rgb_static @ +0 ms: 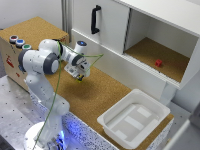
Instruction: Slide the yellow block to the right
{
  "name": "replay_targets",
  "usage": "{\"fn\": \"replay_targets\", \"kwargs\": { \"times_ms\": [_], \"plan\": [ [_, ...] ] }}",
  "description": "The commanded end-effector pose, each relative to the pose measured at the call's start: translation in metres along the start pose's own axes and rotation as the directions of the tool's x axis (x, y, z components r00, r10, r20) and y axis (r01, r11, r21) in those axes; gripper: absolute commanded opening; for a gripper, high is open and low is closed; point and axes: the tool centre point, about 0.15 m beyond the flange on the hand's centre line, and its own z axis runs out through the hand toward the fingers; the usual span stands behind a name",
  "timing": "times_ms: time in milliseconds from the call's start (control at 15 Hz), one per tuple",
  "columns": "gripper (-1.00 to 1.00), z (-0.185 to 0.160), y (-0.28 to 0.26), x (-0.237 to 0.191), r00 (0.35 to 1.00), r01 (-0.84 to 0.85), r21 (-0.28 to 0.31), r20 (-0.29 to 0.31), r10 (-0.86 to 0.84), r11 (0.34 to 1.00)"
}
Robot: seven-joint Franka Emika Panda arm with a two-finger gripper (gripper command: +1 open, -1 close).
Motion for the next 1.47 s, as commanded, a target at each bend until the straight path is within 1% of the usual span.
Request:
{"fn": "replay_targets", "kwargs": {
  "times_ms": [0,67,200,267,600,867,933,1067,1133,1200,1267,1333,1400],
  "plan": [
    [-1.0,0.001,0.033,0.002,0.999,-0.031,-0.049,0.025,0.032,0.998],
    [-1.0,0.002,0.041,0.003,0.998,-0.049,-0.057,0.025,0.051,0.997],
    [-1.0,-0.001,0.063,0.004,0.993,-0.113,-0.045,0.018,0.114,0.993],
    [-1.0,-0.003,0.072,0.004,0.991,-0.129,-0.052,0.014,0.13,0.99],
    [-1.0,-0.011,0.116,0.0,0.984,-0.177,-0.116,0.012,0.18,0.977],
    [-1.0,-0.018,0.14,-0.007,0.98,-0.198,-0.148,0.008,0.201,0.969],
    [-1.0,-0.021,0.141,-0.008,0.981,-0.192,-0.14,0.005,0.194,0.971],
    [-1.0,-0.032,0.127,-0.009,0.985,-0.17,-0.098,-0.024,0.169,0.981],
    [-1.0,-0.04,0.122,-0.01,0.984,-0.173,-0.043,-0.039,0.172,0.984],
    [-1.0,-0.051,0.118,-0.011,0.985,-0.165,-0.014,-0.06,0.164,0.986],
    [-1.0,-0.07,0.114,-0.013,0.986,-0.143,0.012,-0.089,0.144,0.99],
    [-1.0,-0.085,0.111,-0.015,0.989,-0.116,0.009,-0.091,0.117,0.993],
    [1.0,-0.099,0.107,-0.017,0.994,-0.07,-0.025,-0.083,0.068,0.997]
  ]
}}
